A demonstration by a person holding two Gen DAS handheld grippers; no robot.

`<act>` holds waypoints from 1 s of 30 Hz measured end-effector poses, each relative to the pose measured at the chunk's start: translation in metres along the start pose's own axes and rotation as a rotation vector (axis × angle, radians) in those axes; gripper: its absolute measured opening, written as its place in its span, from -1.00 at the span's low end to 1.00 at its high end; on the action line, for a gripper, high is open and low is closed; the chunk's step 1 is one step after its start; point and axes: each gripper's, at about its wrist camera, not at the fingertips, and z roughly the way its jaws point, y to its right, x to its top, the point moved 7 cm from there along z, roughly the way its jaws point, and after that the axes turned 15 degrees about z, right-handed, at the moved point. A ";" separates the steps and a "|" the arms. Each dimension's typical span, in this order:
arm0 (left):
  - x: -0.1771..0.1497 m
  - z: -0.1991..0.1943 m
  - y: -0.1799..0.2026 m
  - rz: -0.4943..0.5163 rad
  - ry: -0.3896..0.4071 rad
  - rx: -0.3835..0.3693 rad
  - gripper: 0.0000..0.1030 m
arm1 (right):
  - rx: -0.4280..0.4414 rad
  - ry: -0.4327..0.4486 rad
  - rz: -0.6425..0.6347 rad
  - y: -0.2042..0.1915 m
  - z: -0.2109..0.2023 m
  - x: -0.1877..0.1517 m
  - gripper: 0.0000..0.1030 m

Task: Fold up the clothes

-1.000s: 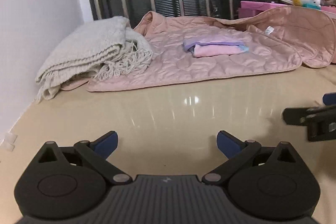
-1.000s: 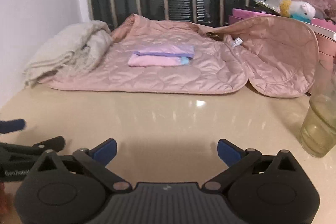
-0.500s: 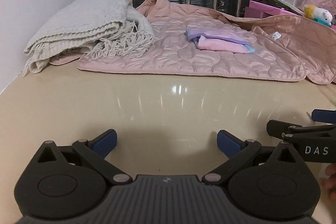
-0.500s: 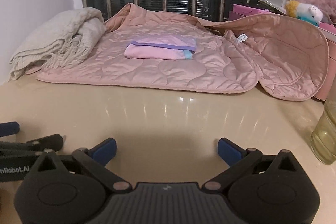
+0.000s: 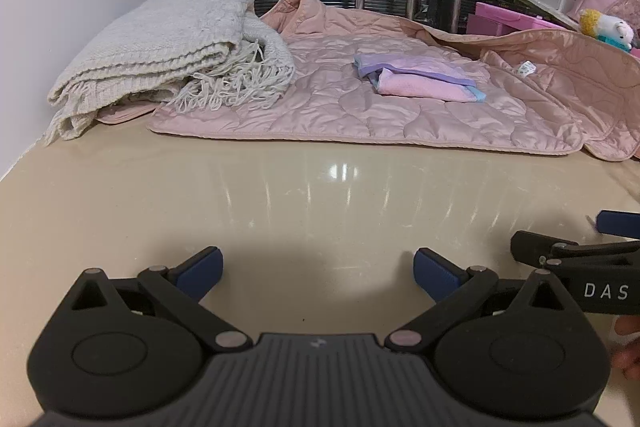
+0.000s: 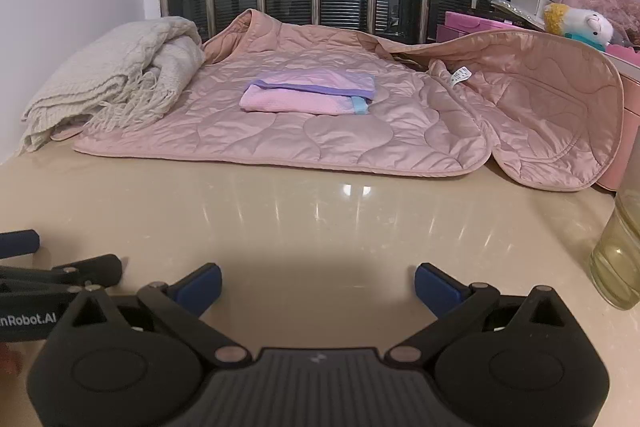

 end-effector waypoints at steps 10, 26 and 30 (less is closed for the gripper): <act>-0.001 -0.001 -0.001 -0.004 0.002 -0.003 0.99 | -0.008 0.004 0.005 0.001 0.000 0.000 1.00; -0.001 -0.001 0.000 -0.003 0.001 -0.001 0.99 | -0.004 0.005 0.005 0.002 -0.003 -0.001 1.00; -0.001 -0.001 -0.001 -0.006 -0.001 0.003 0.99 | -0.006 0.005 0.006 0.001 -0.004 -0.002 1.00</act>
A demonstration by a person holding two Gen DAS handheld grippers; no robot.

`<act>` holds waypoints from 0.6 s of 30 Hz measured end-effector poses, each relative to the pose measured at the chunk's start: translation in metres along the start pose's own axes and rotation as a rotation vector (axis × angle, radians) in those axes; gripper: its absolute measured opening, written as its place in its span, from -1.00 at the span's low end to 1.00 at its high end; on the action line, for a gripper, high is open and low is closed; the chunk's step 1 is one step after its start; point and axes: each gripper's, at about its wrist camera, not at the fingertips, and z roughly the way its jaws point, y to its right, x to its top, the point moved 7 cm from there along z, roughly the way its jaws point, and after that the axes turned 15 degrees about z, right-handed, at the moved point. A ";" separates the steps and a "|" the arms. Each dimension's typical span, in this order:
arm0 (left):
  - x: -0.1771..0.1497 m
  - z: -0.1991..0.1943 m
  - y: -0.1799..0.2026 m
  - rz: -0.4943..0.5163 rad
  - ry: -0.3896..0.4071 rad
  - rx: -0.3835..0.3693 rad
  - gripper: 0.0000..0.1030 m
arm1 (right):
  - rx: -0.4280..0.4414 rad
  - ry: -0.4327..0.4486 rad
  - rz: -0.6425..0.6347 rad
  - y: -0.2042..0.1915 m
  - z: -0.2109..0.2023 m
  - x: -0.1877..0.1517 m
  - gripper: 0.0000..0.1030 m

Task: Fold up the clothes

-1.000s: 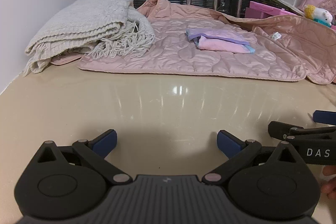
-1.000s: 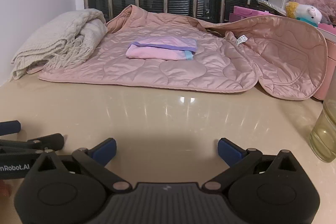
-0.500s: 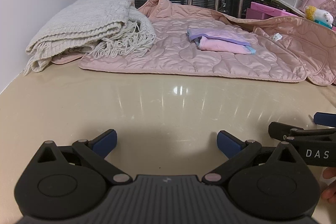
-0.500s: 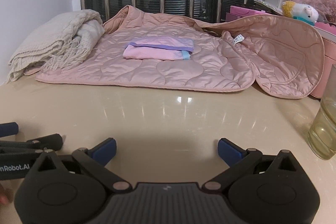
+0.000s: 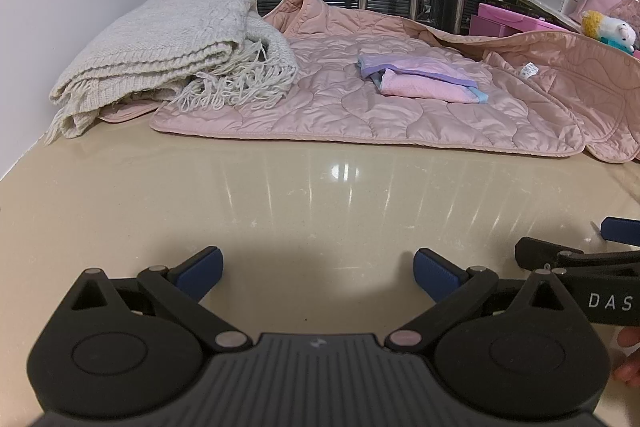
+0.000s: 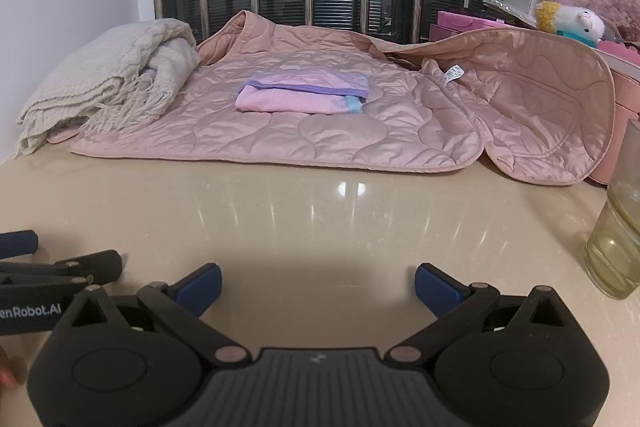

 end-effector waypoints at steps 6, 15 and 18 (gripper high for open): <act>0.000 0.001 0.000 -0.004 -0.002 0.006 0.99 | -0.005 0.003 0.003 0.000 0.001 0.001 1.00; 0.000 0.001 0.000 -0.005 -0.002 0.007 0.99 | -0.013 0.004 0.008 0.000 0.003 0.002 1.00; 0.000 0.001 0.000 -0.005 -0.002 0.008 0.99 | -0.013 0.004 0.008 0.000 0.003 0.002 1.00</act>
